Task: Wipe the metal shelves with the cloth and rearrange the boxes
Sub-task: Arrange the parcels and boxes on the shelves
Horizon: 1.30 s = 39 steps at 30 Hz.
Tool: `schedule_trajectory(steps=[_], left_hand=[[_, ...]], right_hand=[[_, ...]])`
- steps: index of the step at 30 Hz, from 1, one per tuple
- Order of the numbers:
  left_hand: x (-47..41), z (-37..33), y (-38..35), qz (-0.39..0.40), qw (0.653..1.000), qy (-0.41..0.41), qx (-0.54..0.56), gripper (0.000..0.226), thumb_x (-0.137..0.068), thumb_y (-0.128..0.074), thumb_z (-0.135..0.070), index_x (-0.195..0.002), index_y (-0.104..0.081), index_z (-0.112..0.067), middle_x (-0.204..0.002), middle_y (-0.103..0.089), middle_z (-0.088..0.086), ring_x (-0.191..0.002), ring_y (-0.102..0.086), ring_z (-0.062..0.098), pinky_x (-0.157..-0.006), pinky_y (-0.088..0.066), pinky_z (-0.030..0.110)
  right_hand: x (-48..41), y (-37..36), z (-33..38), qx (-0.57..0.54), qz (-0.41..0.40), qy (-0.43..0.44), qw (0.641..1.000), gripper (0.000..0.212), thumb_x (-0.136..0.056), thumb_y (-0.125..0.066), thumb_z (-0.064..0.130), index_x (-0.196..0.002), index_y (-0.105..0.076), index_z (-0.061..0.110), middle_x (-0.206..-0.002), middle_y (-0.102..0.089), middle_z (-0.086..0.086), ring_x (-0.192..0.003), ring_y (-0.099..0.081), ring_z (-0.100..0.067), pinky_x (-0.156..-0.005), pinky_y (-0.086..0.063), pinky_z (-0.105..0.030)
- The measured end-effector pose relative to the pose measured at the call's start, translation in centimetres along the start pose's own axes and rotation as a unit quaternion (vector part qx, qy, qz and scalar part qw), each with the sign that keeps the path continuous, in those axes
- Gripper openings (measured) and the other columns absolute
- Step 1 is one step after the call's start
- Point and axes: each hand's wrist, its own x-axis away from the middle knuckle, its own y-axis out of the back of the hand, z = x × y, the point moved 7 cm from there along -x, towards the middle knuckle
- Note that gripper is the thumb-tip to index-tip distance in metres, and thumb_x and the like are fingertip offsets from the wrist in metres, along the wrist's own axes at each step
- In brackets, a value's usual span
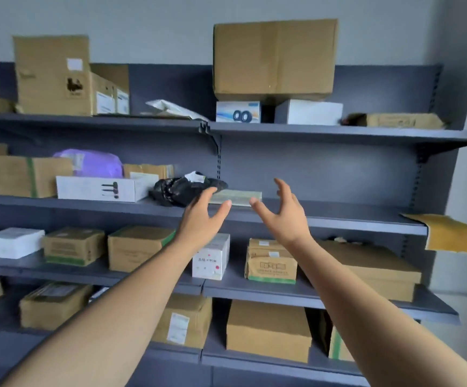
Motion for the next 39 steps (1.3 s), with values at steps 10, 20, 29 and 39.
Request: schedule_trajectory(steps=[10, 20, 29, 39], left_hand=[[-4.2, 8.3, 6.0, -0.041, 0.998, 0.045, -0.008, 0.057, -0.096, -0.055, -0.055, -0.146, -0.042, -0.03, -0.15, -0.049, -0.003, -0.138, -0.044, 0.022, -0.109, -0.036, 0.037], [-17.4, 21.6, 8.5, -0.022, 0.998, -0.008, -0.062, 0.06, -0.092, -0.058, -0.057, -0.144, -0.044, -0.03, -0.149, -0.046, -0.004, -0.138, -0.041, 0.021, -0.11, -0.039, 0.04], [-27.8, 27.8, 5.1, 0.053, 0.998, -0.034, 0.002, 0.066, -0.089, -0.066, -0.053, -0.145, -0.043, -0.026, -0.151, -0.044, -0.005, -0.138, -0.04, 0.016, -0.111, -0.032, 0.028], [-30.9, 30.9, 1.4, 0.174, 0.982, 0.026, 0.074, 0.074, -0.089, -0.064, -0.058, -0.152, -0.032, -0.037, -0.16, -0.032, -0.002, -0.144, -0.035, 0.018, -0.107, -0.031, 0.029]], right_hand=[[-4.5, -8.5, 0.3, -0.016, 0.02, -0.001, 1.0, 0.082, -0.087, -0.064, 0.065, -0.155, -0.031, 0.032, -0.153, -0.044, -0.003, -0.141, -0.042, -0.023, -0.112, -0.039, -0.043], [-14.7, -23.9, -1.7, 0.033, 0.005, -0.042, 0.999, 0.065, -0.094, -0.065, 0.05, -0.149, -0.042, 0.023, -0.144, -0.053, -0.009, -0.132, -0.051, -0.028, -0.1, -0.04, -0.033], [-22.1, -32.8, -5.2, 0.097, -0.008, -0.099, 0.99, 0.063, -0.094, -0.067, 0.042, -0.15, -0.044, 0.024, -0.144, -0.05, -0.012, -0.132, -0.05, -0.031, -0.108, -0.039, -0.033], [-25.3, -34.6, -7.6, 0.132, -0.002, -0.114, 0.985, 0.057, -0.087, -0.077, 0.034, -0.138, -0.058, 0.017, -0.136, -0.053, -0.012, -0.125, -0.055, -0.028, -0.106, -0.037, -0.026]])
